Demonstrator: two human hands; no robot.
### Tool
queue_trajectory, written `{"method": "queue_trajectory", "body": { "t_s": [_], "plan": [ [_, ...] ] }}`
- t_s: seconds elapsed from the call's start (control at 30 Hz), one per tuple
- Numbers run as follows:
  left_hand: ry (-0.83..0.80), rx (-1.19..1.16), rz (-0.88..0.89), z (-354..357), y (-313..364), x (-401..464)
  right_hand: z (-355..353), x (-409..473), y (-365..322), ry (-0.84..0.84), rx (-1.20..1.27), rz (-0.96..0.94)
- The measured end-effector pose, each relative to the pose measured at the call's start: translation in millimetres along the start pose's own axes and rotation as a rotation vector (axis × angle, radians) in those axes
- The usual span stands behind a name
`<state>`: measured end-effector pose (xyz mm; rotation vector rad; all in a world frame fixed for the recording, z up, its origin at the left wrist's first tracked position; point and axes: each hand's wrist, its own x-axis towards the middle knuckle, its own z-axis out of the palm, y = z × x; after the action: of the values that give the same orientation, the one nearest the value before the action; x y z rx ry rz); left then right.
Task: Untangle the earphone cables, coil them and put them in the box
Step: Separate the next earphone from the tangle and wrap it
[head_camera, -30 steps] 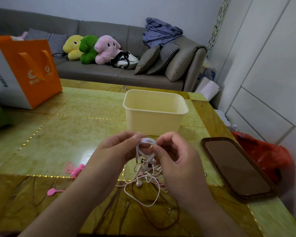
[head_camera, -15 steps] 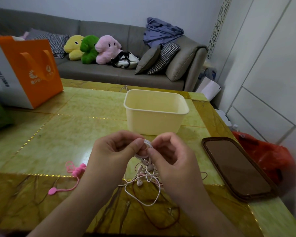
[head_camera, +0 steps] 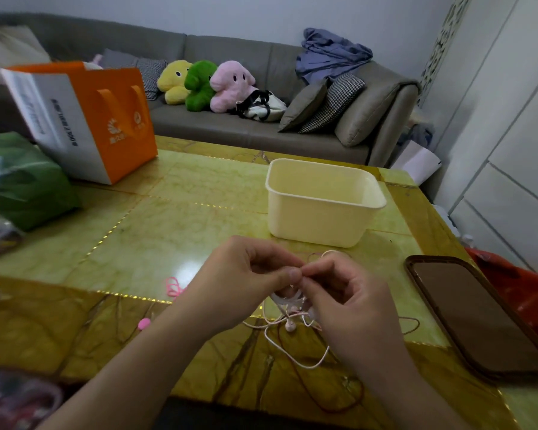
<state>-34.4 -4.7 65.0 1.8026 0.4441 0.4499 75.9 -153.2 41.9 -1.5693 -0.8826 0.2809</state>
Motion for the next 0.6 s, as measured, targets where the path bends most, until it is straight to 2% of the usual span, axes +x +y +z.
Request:
{"method": "queue_trajectory", "body": {
  "t_s": [0.1,0.23,0.3,0.37,0.43,0.6],
  "plan": [
    [0.133,0.082,0.027,-18.8,-3.0,0.4,14.3,-1.5,-8.7,-0.046,0.075,0.040],
    [0.300,0.065,0.084,-50.7,-3.6,-1.6,43.6,3.1,-3.4,-0.082,0.309,0.321],
    [0.338,0.042,0.115,-65.0,-5.0,-3.1,63.5,1.8,9.2,-0.154,0.165,0.359],
    [0.364,0.015,0.131,-74.4,-7.1,-3.0,84.3,-3.3,21.3,-0.267,-0.186,0.210],
    [0.393,-0.010,0.140,-80.0,-8.6,-2.1,108.7,-6.8,26.1,-0.357,-0.427,0.074],
    [0.428,-0.022,0.155,-82.2,-11.5,0.8,161.8,1.2,32.3,-0.310,-0.599,-0.007]
  ]
}}
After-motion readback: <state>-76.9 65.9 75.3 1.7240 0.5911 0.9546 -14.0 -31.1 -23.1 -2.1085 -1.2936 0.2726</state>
